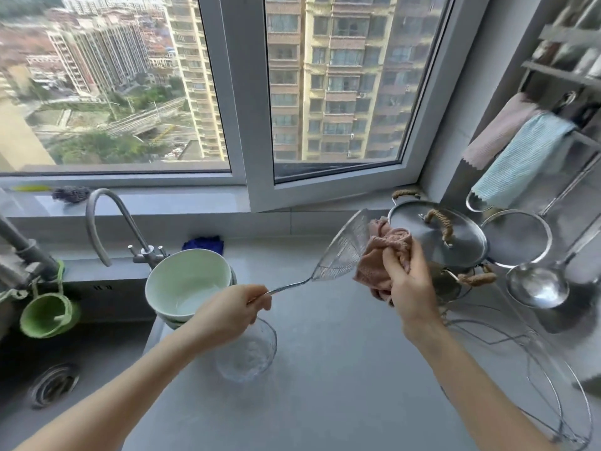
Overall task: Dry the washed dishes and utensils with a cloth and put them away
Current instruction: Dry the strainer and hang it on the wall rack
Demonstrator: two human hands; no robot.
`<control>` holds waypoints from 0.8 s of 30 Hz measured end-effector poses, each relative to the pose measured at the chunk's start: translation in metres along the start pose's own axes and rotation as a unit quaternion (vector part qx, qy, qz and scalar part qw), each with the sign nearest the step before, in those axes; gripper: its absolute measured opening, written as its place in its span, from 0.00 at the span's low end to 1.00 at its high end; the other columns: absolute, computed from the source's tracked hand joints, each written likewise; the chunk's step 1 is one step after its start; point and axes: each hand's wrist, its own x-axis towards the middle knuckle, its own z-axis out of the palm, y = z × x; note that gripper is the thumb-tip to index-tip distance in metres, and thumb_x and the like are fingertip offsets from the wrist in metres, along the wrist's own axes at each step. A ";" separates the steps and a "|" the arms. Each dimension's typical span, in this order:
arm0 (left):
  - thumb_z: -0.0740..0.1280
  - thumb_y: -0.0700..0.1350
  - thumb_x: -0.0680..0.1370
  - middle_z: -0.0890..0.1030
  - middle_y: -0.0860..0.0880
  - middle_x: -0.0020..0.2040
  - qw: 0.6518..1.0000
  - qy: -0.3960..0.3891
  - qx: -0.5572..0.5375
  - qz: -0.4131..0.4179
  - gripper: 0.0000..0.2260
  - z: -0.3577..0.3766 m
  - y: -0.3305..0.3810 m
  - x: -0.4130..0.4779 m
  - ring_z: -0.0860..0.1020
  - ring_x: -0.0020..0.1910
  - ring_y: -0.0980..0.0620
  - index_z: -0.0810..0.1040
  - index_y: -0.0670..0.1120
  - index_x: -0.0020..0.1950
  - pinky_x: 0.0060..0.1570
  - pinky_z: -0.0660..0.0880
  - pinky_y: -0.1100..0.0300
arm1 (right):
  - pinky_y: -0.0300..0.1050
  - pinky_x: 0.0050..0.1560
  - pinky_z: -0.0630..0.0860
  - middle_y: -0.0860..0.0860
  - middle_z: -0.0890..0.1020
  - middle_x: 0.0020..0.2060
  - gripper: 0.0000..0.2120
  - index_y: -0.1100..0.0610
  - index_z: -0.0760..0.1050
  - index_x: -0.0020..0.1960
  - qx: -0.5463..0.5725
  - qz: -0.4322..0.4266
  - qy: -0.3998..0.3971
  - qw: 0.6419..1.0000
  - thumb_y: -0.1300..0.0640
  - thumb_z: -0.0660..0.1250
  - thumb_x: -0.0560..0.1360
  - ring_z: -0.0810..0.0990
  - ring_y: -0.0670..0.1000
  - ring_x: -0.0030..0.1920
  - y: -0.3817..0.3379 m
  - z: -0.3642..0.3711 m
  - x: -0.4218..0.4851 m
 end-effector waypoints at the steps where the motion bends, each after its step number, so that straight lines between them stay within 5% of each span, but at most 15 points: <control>1: 0.57 0.52 0.80 0.76 0.59 0.27 1.000 0.005 0.016 -0.003 0.14 0.000 0.002 0.000 0.72 0.30 0.61 0.75 0.57 0.36 0.34 0.67 0.62 | 0.43 0.33 0.78 0.45 0.82 0.46 0.11 0.43 0.74 0.52 0.002 0.001 0.000 1.000 0.60 0.61 0.80 0.82 0.44 0.40 0.002 -0.001 0.000; 4: 0.59 0.49 0.80 0.75 0.58 0.24 1.000 -0.003 -0.020 0.012 0.13 0.003 0.005 -0.004 0.71 0.25 0.58 0.79 0.56 0.39 0.31 0.68 0.62 | 0.40 0.31 0.78 0.47 0.82 0.46 0.10 0.45 0.74 0.52 -0.008 -0.019 0.035 0.999 0.59 0.61 0.80 0.81 0.42 0.38 0.005 -0.007 0.002; 6: 0.61 0.46 0.80 0.70 0.54 0.21 0.990 -0.016 -0.143 0.017 0.09 0.005 0.005 -0.010 0.68 0.24 0.51 0.81 0.51 0.44 0.26 0.68 0.63 | 0.41 0.32 0.78 0.45 0.81 0.44 0.09 0.44 0.74 0.51 -0.030 -0.040 0.061 0.997 0.59 0.61 0.80 0.81 0.44 0.40 0.007 -0.013 0.003; 9: 0.62 0.42 0.80 0.67 0.53 0.21 0.966 -0.007 -0.259 0.006 0.10 0.012 0.008 -0.016 0.63 0.22 0.50 0.78 0.43 0.40 0.19 0.64 0.64 | 0.47 0.48 0.79 0.46 0.81 0.50 0.10 0.51 0.73 0.60 -0.145 -0.132 0.081 0.977 0.55 0.62 0.79 0.80 0.50 0.52 0.013 -0.014 -0.003; 11: 0.62 0.41 0.80 0.66 0.52 0.21 0.958 0.002 -0.288 0.003 0.14 0.016 0.011 -0.018 0.62 0.22 0.51 0.76 0.44 0.34 0.18 0.61 0.65 | 0.45 0.57 0.75 0.53 0.81 0.57 0.18 0.56 0.73 0.65 -0.277 -0.269 0.064 0.920 0.50 0.63 0.78 0.79 0.54 0.57 0.020 -0.001 -0.015; 13: 0.62 0.44 0.80 0.65 0.52 0.21 0.962 0.012 -0.271 0.010 0.18 0.021 0.014 -0.017 0.61 0.21 0.51 0.71 0.46 0.29 0.20 0.60 0.65 | 0.52 0.67 0.68 0.56 0.76 0.65 0.18 0.56 0.75 0.63 -0.419 -0.403 0.014 0.813 0.49 0.65 0.77 0.74 0.61 0.64 0.031 0.016 -0.023; 15: 0.62 0.47 0.80 0.64 0.53 0.21 0.981 0.050 -0.185 0.032 0.20 0.029 0.017 -0.018 0.61 0.19 0.53 0.67 0.48 0.27 0.22 0.59 0.63 | 0.63 0.71 0.61 0.55 0.77 0.65 0.17 0.55 0.79 0.60 -0.513 -0.462 -0.020 0.723 0.47 0.65 0.76 0.70 0.66 0.67 0.039 0.030 -0.023; 17: 0.62 0.46 0.80 0.63 0.53 0.21 0.985 0.088 -0.141 0.052 0.20 0.037 0.017 -0.021 0.60 0.20 0.56 0.64 0.48 0.28 0.26 0.59 0.59 | 0.68 0.68 0.63 0.55 0.80 0.60 0.14 0.53 0.81 0.57 -0.552 -0.478 -0.046 0.682 0.48 0.65 0.76 0.73 0.66 0.65 0.034 0.035 -0.014; 19: 0.63 0.45 0.79 0.62 0.52 0.24 0.984 0.115 -0.119 0.071 0.20 0.038 0.014 -0.022 0.61 0.25 0.53 0.62 0.47 0.29 0.30 0.59 0.56 | 0.66 0.64 0.69 0.53 0.81 0.59 0.13 0.51 0.81 0.55 -0.553 -0.459 -0.049 0.694 0.47 0.63 0.77 0.76 0.63 0.62 0.019 0.035 0.000; 22: 0.62 0.47 0.80 0.62 0.51 0.25 0.986 0.127 -0.074 0.083 0.20 0.037 0.009 -0.023 0.60 0.28 0.51 0.61 0.47 0.29 0.31 0.58 0.55 | 0.52 0.57 0.73 0.52 0.82 0.57 0.14 0.48 0.78 0.59 -0.457 -0.239 -0.029 0.856 0.45 0.60 0.79 0.79 0.60 0.57 -0.015 0.034 0.028; 24: 0.62 0.47 0.79 0.62 0.50 0.24 0.985 0.139 -0.053 0.083 0.21 0.038 0.007 -0.025 0.61 0.28 0.50 0.60 0.47 0.29 0.31 0.58 0.54 | 0.50 0.55 0.73 0.52 0.81 0.59 0.15 0.48 0.77 0.61 -0.440 -0.163 -0.031 0.883 0.45 0.60 0.79 0.79 0.60 0.57 -0.023 0.038 0.032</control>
